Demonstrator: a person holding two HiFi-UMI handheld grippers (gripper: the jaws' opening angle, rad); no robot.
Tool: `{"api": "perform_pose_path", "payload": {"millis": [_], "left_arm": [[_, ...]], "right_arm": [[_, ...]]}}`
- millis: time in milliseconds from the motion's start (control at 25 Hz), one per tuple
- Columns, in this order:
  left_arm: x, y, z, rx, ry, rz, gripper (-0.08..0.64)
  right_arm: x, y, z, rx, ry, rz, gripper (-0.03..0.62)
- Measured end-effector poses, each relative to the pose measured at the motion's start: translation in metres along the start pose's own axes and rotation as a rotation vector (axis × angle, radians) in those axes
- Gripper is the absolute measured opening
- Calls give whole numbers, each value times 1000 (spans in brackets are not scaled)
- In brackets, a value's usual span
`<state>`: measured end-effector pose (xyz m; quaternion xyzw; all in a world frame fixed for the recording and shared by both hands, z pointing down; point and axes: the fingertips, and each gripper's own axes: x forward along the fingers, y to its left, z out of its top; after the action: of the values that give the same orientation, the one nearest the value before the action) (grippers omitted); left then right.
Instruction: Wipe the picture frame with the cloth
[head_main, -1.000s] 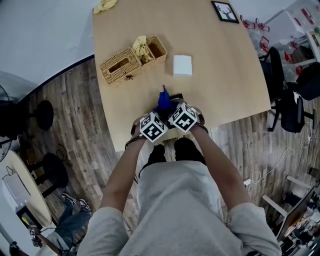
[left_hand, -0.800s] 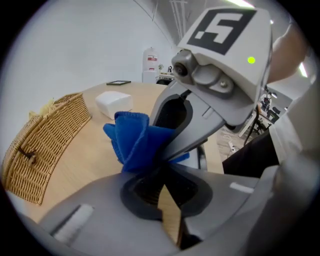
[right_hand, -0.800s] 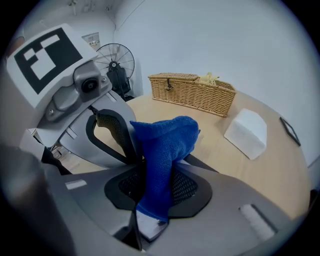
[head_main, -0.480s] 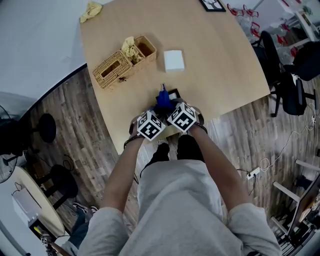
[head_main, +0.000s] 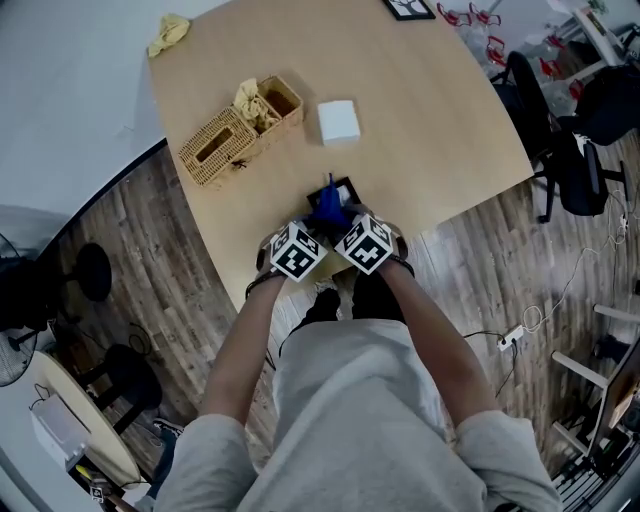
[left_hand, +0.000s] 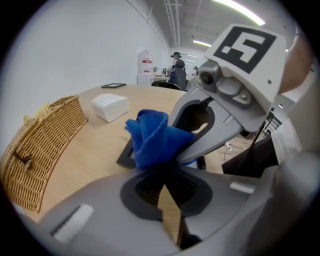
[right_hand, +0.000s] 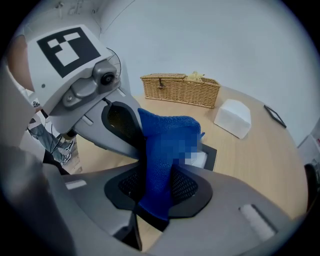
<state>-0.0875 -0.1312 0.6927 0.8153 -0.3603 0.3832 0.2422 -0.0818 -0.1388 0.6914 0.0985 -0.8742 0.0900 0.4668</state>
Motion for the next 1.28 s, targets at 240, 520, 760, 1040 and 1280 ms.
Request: {"api": "perform_pose_path", "payload": {"millis": [240, 520, 760, 1040, 1280], "left_arm": [[0, 0, 0, -3, -6, 8, 52], [-1, 1, 1, -4, -13, 14, 52], [-2, 2, 0, -12, -13, 5, 52], [0, 1, 1, -8, -12, -5, 52], [-2, 0, 1, -3, -16, -16, 52]], "right_arm": [[-3, 10, -8, 51, -9, -31, 107], [-7, 17, -9, 93, -26, -52, 107], [-12, 27, -13, 6, -29, -81, 106], [-19, 39, -19, -26, -38, -96, 107], [-23, 48, -25, -31, -29, -105, 107]]}}
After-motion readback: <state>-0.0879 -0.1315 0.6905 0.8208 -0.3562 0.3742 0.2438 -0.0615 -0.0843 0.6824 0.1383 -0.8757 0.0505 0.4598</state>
